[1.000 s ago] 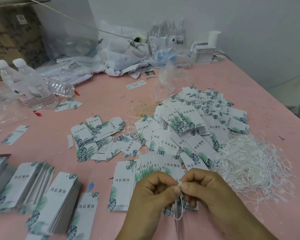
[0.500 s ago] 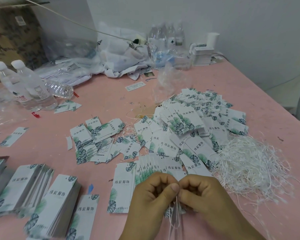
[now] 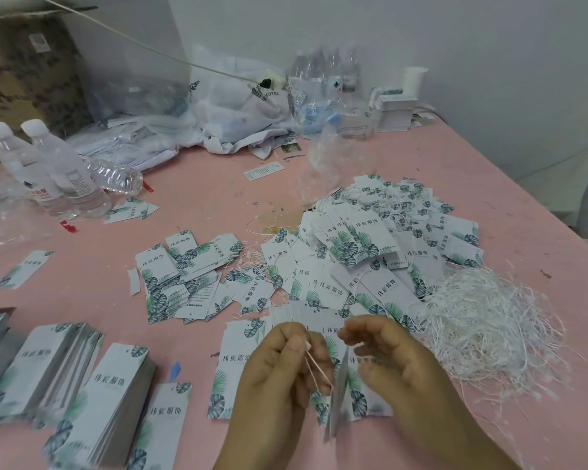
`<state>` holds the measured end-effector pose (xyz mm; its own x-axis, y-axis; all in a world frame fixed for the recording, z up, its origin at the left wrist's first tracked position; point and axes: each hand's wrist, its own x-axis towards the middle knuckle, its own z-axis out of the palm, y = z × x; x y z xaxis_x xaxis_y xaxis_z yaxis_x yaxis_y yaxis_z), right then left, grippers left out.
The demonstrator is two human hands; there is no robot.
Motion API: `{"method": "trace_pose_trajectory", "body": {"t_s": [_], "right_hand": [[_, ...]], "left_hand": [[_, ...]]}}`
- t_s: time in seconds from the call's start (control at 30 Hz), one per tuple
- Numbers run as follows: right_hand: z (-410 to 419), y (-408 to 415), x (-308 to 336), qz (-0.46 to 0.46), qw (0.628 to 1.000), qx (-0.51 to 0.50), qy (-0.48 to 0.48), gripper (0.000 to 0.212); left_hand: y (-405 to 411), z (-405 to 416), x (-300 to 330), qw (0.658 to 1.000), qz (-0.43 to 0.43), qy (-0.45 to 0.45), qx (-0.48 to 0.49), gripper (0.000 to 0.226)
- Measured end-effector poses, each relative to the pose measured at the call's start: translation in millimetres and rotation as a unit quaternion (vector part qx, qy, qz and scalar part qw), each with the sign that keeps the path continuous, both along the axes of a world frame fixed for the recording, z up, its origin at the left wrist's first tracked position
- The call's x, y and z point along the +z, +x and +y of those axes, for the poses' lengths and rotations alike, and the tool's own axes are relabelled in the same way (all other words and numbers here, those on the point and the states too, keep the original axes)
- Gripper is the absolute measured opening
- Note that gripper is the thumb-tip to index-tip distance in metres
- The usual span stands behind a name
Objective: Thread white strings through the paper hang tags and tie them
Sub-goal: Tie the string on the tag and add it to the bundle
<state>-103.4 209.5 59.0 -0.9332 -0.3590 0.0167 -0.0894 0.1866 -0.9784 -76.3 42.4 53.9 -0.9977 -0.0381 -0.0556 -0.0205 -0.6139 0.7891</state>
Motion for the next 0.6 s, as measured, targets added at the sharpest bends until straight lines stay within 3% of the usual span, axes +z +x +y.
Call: {"method": "trace_pose_trajectory", "body": {"t_s": [0.13,0.23,0.33,0.4,0.53,0.6], "right_hand": [[-4,4,-6,-0.007,0.990,0.115,0.081,0.062],[-11,5,-8,0.004,0.986,0.123,0.114,0.049],[-12,6,-9,-0.024,0.987,0.148,0.065,0.014],[-13,9,-11,-0.045,0.986,0.159,0.034,0.004],[-13,8,-11,-0.135,0.980,0.138,-0.038,0.018],[-8,5,-8,-0.174,0.975,0.110,-0.079,0.021]], "left_hand": [[-1,-4,5,0.990,-0.012,0.139,-0.035,0.035],[0,-7,9,0.981,-0.023,0.189,-0.048,0.033],[-1,-11,10,0.971,-0.027,0.234,-0.048,0.031],[-3,-14,10,0.964,-0.031,0.262,-0.041,0.030],[-9,-19,10,0.958,-0.060,0.277,0.049,0.014],[-12,-18,8,0.966,-0.087,0.213,0.118,0.016]]}}
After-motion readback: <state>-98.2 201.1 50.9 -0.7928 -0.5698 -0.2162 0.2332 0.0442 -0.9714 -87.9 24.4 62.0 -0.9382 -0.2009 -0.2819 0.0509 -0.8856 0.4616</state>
